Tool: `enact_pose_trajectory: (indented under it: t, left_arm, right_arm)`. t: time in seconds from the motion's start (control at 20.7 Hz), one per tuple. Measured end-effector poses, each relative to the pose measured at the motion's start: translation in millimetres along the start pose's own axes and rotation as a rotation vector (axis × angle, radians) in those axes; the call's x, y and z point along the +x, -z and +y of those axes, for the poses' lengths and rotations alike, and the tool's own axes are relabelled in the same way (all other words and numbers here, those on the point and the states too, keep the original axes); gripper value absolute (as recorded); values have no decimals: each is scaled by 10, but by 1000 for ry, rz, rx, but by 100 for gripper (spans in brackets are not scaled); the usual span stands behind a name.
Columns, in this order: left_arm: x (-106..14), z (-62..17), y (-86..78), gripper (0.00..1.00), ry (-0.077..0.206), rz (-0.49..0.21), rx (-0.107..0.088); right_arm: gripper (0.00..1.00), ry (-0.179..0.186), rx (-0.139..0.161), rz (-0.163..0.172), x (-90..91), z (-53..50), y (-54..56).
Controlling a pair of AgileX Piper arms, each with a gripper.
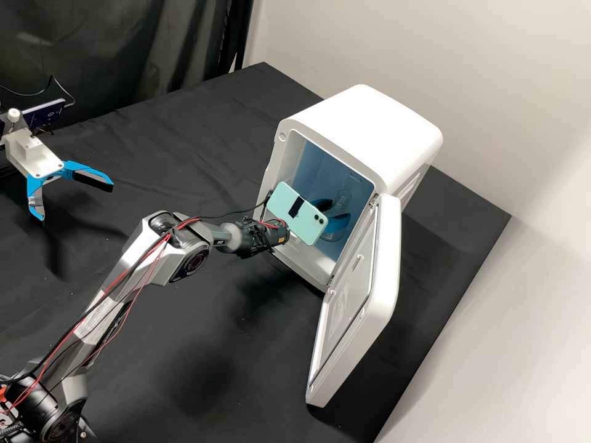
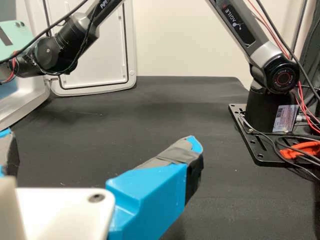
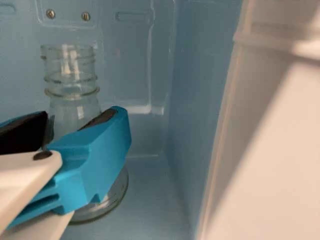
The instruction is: Place the flask in the incubator
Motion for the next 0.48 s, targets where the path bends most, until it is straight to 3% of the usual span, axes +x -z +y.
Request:
enact_pose_trajectory:
  t: [0.24, 0.48]
  left_arm:
    - [-2, 1, 5, 100, -1, 3, -1]
    - [-2, 1, 5, 100, -1, 3, -1]
  right_arm:
    - [100, 36, 3, -12, 2, -34, -19]
    - [100, 71, -17, -5, 10, -43, -43]
